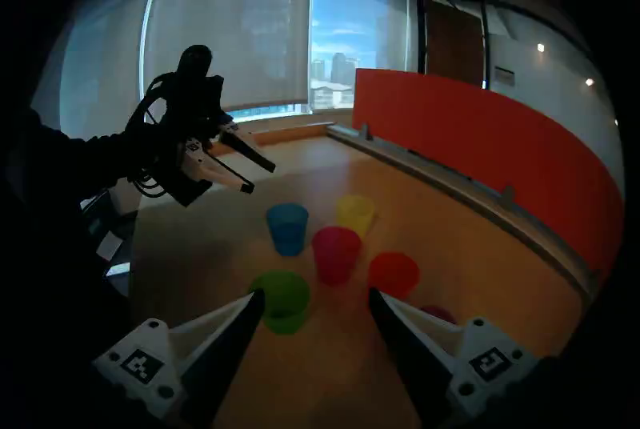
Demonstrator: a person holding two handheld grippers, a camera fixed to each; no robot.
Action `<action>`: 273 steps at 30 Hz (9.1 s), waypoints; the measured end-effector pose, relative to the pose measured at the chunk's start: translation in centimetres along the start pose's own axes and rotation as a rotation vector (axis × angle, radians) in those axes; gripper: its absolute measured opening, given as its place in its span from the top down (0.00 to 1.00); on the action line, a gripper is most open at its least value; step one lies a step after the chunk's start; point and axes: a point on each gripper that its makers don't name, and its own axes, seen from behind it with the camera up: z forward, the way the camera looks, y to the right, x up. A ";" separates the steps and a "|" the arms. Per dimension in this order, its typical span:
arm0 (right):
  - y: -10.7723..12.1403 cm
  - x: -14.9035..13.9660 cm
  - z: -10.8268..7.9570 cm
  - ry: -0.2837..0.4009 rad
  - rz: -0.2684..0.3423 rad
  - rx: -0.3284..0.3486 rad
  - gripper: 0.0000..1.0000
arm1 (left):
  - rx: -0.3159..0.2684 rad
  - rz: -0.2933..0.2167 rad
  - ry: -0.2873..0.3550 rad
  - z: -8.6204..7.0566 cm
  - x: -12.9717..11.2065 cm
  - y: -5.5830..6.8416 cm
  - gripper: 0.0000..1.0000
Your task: Pour water
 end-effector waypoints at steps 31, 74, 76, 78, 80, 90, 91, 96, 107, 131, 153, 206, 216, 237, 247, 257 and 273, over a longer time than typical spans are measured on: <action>-3.8 -6.7 6.9 -0.108 0.005 0.088 0.00 | -0.016 -0.009 0.006 0.6 -0.4 0.0 0.11; -3.7 -4.9 9.3 -0.057 0.023 0.100 0.10 | -0.020 -0.007 -0.041 1.2 -2.5 -0.2 0.11; -3.6 -4.7 9.0 -0.054 0.014 0.097 0.10 | -0.023 -0.006 -0.046 1.3 -2.7 -0.2 0.11; -3.4 -4.5 8.7 -0.051 0.006 0.094 0.10 | -0.024 -0.004 -0.052 1.5 -3.0 -0.2 0.11; -3.3 -4.2 8.4 -0.047 0.000 0.090 0.10 | -0.025 0.000 -0.058 1.6 -3.3 -0.2 0.11; -2.6 -2.9 7.0 -0.025 0.001 0.078 0.10 | -0.030 0.019 -0.108 2.4 -5.3 -0.4 0.11; -2.5 -2.7 6.8 -0.024 0.001 0.077 0.10 | -0.031 0.019 -0.111 2.6 -5.5 -0.4 0.11; -2.0 -2.0 6.3 -0.015 -0.001 0.068 0.10 | -0.038 0.015 -0.126 3.1 -6.2 -0.3 0.11; -1.6 -1.1 5.8 -0.007 -0.021 0.058 0.10 | -0.060 0.031 -0.181 5.1 -7.7 0.2 0.11; -1.0 -1.8 5.4 -0.014 -0.017 0.043 0.10 | -0.062 0.011 -0.210 8.4 -7.2 -0.2 0.11; -0.8 -1.4 4.8 -0.002 -0.014 0.033 0.10 | -0.036 -0.014 -0.162 8.1 -6.0 -0.3 0.16; 0.8 5.7 3.1 0.230 0.019 -0.018 0.06 | 0.004 0.021 0.233 -0.3 11.4 0.9 0.16; 0.9 7.0 2.7 0.241 -0.046 -0.017 0.06 | 0.011 0.044 0.214 0.5 11.3 0.9 0.16; 0.5 10.2 2.6 0.283 -0.114 0.004 0.06 | 0.041 0.143 0.257 0.3 14.4 1.5 0.15; 0.2 10.7 3.2 0.288 -0.125 0.019 0.06 | 0.096 0.247 0.279 0.1 16.2 1.5 0.15; 0.1 10.8 3.5 0.280 -0.130 0.028 0.06 | 0.144 0.326 0.284 0.0 17.0 1.2 0.16; -0.7 11.3 4.5 0.260 -0.137 0.061 0.06 | 0.184 0.415 0.295 -0.5 18.1 1.1 0.15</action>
